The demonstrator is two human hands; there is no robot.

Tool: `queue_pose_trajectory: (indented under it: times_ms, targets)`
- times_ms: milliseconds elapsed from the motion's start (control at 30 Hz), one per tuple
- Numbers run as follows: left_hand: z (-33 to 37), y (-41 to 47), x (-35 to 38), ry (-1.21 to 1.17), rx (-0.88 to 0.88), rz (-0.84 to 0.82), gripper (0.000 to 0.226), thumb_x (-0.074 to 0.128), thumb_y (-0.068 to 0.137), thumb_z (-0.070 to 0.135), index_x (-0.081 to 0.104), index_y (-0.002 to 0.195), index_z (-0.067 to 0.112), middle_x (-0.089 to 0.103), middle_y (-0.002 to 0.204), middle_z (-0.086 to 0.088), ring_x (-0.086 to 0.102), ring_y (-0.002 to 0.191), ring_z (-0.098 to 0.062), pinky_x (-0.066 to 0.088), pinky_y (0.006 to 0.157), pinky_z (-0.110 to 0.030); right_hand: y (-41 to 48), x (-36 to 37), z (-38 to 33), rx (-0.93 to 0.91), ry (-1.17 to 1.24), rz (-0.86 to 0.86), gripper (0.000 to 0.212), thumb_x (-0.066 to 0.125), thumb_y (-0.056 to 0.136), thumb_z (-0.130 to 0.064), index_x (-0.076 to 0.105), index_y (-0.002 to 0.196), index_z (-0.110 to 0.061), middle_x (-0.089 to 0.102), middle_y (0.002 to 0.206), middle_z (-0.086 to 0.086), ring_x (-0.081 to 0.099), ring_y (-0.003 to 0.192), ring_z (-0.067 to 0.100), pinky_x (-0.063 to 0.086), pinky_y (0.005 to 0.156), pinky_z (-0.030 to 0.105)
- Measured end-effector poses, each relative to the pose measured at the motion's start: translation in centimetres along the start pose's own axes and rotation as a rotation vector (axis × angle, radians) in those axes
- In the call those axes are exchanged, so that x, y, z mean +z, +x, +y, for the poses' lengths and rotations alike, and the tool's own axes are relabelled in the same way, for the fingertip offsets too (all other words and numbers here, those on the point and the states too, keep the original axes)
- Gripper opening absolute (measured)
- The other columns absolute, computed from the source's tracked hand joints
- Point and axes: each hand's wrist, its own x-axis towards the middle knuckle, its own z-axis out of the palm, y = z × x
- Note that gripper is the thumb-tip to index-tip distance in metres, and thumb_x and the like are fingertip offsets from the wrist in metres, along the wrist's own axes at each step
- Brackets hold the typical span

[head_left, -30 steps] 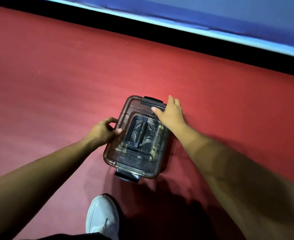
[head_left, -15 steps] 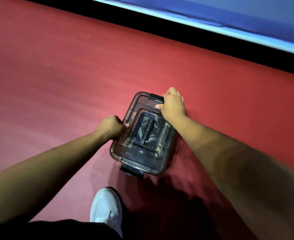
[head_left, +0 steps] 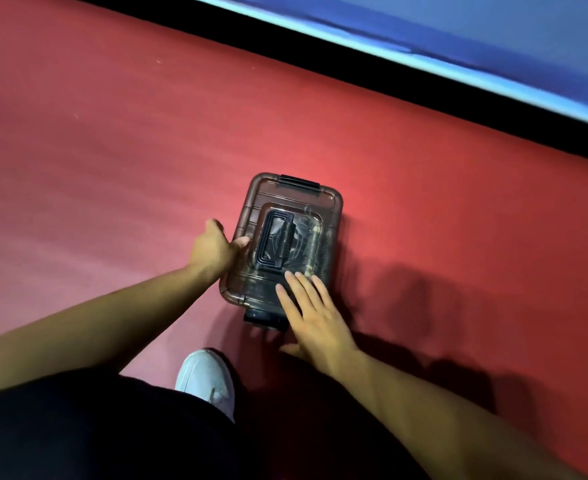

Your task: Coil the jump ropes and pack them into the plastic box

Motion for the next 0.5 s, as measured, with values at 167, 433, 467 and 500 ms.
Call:
queue_pose_trajectory:
  times_ms: [167, 433, 467, 500]
  targets:
    - [-2.0, -2.3, 1.5, 0.041, 0.331, -0.077, 0.076, 0.068, 0.091, 0.016, 0.023, 0.152, 0.022, 0.051, 0.122, -0.013, 0.056, 0.103, -0.029, 0.047, 0.091, -0.042, -0.2, -0.3, 0.2, 0.034, 0.002, 0.091, 0.085, 0.07, 0.073, -0.034, 0.038, 0.145, -0.004, 0.035, 0.154, 0.014, 0.035, 0.141, 0.029, 0.025, 0.117, 0.046]
    - [-2.4, -1.3, 0.4, 0.099, 0.337, -0.136, 0.057, 0.072, 0.085, 0.014, 0.04, 0.132, 0.017, 0.068, 0.098, -0.008, 0.066, 0.09, -0.033, 0.046, 0.072, -0.034, -0.4, -0.3, 0.3, 0.02, 0.054, 0.12, 0.07, 0.048, 0.092, -0.05, 0.041, 0.145, -0.005, 0.033, 0.156, 0.011, 0.031, 0.143, 0.026, 0.024, 0.118, 0.046]
    - [-2.3, -1.4, 0.5, 0.103, 0.336, -0.134, 0.056, 0.072, 0.084, 0.014, 0.04, 0.131, 0.017, 0.066, 0.095, -0.006, 0.066, 0.09, -0.033, 0.047, 0.073, -0.035, -0.3, -0.3, 0.3, 0.025, 0.074, 0.133, 0.067, 0.049, 0.092, -0.05, 0.044, 0.143, -0.006, 0.035, 0.155, 0.01, 0.033, 0.142, 0.025, 0.025, 0.118, 0.046]
    - [-2.3, -1.3, 0.5, 0.102, 0.336, -0.131, 0.056, 0.073, 0.084, 0.014, 0.041, 0.13, 0.017, 0.065, 0.093, -0.005, 0.066, 0.09, -0.033, 0.047, 0.073, -0.035, -0.1, -0.3, 0.4, 0.026, 0.09, 0.13, 0.066, 0.05, 0.092, -0.05, 0.046, 0.141, -0.006, 0.037, 0.154, 0.009, 0.035, 0.141, 0.025, 0.027, 0.117, 0.045]
